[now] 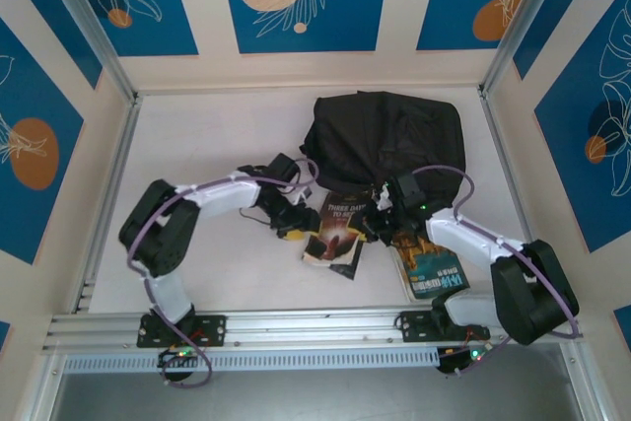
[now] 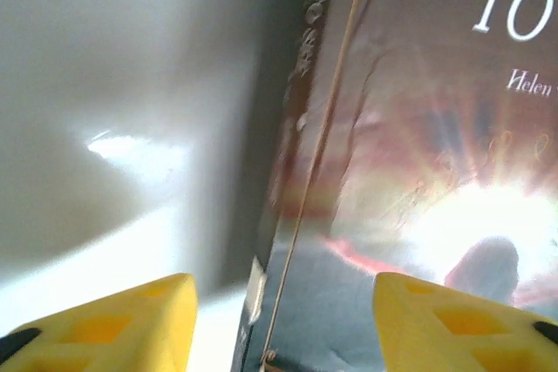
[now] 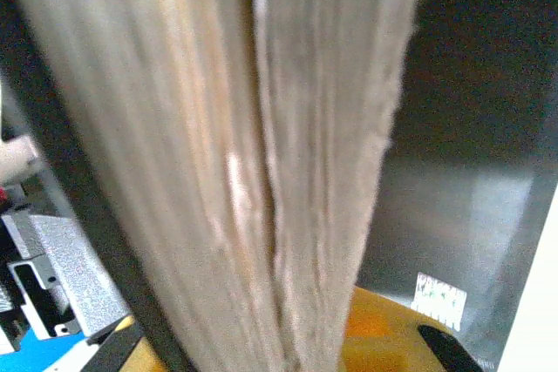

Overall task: Pack the student bag
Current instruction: Pick up the book from the bottom-center of the table, then pass the book.

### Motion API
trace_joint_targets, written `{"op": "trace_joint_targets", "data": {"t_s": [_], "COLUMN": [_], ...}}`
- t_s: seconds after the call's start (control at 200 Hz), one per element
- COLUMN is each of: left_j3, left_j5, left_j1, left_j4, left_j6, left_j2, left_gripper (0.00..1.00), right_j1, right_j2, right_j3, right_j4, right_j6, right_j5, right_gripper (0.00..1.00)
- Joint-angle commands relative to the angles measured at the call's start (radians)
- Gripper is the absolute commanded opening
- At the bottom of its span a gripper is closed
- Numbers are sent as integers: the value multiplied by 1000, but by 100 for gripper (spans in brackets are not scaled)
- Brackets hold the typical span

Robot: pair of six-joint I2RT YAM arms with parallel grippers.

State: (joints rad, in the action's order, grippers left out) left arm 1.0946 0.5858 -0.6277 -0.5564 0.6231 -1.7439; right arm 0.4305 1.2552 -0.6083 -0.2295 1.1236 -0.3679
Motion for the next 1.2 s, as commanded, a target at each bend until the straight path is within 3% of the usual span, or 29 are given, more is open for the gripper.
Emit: {"op": "trace_joint_targets", "data": {"t_s": [0.0,0.16,0.43,0.725,1.195], "left_j3": [-50,-160,-109,-22,132], "left_j5": [-28,-26,-14,-20,-79], "left_j1": [65,154,157,157,130], "left_j4": [-16,118,226,294,448], "left_j6": [102,329,504,588,699], "left_j2": [139,316,409,448,448], "left_gripper": [60,71,75,73,62], "right_j1": [-10,-14,38,79,189], "right_j2": [-22,-14,11,32,42], "right_j3": [-55,-138,-231,-296,-352], "right_j4": [81,158,342,454,512], "right_j6": [133,240,450,562,594], "right_j5": [-60,-71,11,119,419], "right_gripper": [0,0,0,0,1]}}
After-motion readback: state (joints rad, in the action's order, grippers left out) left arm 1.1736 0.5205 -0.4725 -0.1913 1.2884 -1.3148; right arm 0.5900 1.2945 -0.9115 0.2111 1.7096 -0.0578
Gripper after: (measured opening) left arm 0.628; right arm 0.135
